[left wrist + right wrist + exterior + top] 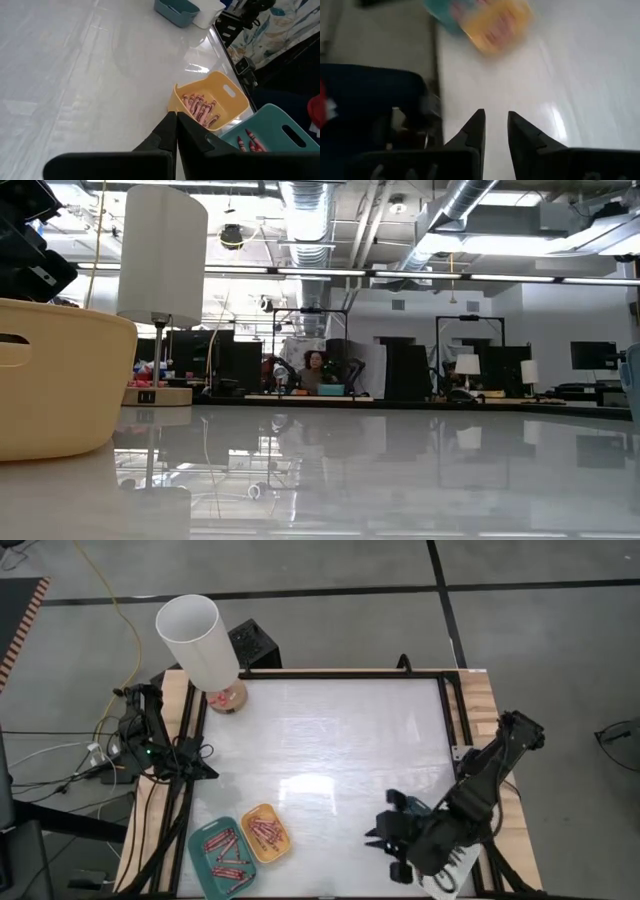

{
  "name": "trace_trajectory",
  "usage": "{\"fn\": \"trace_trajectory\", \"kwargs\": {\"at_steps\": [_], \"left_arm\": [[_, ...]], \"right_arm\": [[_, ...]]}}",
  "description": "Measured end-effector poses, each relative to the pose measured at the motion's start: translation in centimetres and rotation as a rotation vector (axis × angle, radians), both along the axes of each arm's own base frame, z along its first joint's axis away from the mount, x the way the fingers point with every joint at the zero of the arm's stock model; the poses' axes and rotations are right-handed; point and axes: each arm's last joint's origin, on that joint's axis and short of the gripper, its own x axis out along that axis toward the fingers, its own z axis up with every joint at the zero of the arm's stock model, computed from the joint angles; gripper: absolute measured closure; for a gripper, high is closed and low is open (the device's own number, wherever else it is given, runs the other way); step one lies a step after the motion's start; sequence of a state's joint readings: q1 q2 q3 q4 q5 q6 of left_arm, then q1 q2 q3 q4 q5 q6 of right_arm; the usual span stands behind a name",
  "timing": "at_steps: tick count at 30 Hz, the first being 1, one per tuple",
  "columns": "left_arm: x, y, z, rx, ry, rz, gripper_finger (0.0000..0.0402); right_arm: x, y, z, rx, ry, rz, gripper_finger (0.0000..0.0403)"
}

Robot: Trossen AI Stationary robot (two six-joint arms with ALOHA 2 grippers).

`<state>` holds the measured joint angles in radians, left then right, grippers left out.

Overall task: Sort crayons
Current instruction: Return to Home Position

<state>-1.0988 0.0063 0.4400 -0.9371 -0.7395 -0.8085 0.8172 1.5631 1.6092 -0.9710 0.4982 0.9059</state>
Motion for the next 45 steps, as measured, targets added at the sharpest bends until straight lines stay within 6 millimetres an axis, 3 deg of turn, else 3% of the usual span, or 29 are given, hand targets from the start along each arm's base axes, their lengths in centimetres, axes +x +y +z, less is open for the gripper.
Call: {"fn": "trace_trajectory", "kwargs": {"at_steps": [7,10,15,18,26,30,35,45], "left_arm": [[0.0,0.0,0.0,0.000,0.000,0.000,0.0401],[0.0,0.0,0.0,0.000,0.000,0.000,0.0401],[0.0,0.0,0.0,0.000,0.000,0.000,0.0401],[0.0,0.0,0.0,-0.001,0.001,-0.002,0.0401],[0.0,0.0,0.0,0.000,0.000,-0.001,0.0401],[0.0,0.0,0.0,0.000,0.000,0.000,0.0401],[0.0,0.0,0.0,0.000,0.000,0.000,0.0401],[0.0,0.0,0.0,0.025,-0.013,0.001,0.0402]], "right_arm": [[1.2,-0.2,5.7,-0.165,-0.275,0.297,0.0326],[1.3,-0.7,7.8,-0.141,-0.366,0.247,0.0326],[1.0,-1.8,9.0,-0.351,-0.407,0.275,0.0326],[0.0,-3.2,10.1,-0.388,-0.432,0.212,0.0326],[-5.3,-8.4,12.8,-0.313,-0.524,0.158,0.0326],[-7.2,-10.2,12.2,-0.278,-0.558,0.135,0.0326],[-8.0,-11.7,10.4,-0.250,-0.603,0.091,0.0326],[-10.6,-14.8,3.8,-0.181,-0.672,-0.023,0.0326]]}}
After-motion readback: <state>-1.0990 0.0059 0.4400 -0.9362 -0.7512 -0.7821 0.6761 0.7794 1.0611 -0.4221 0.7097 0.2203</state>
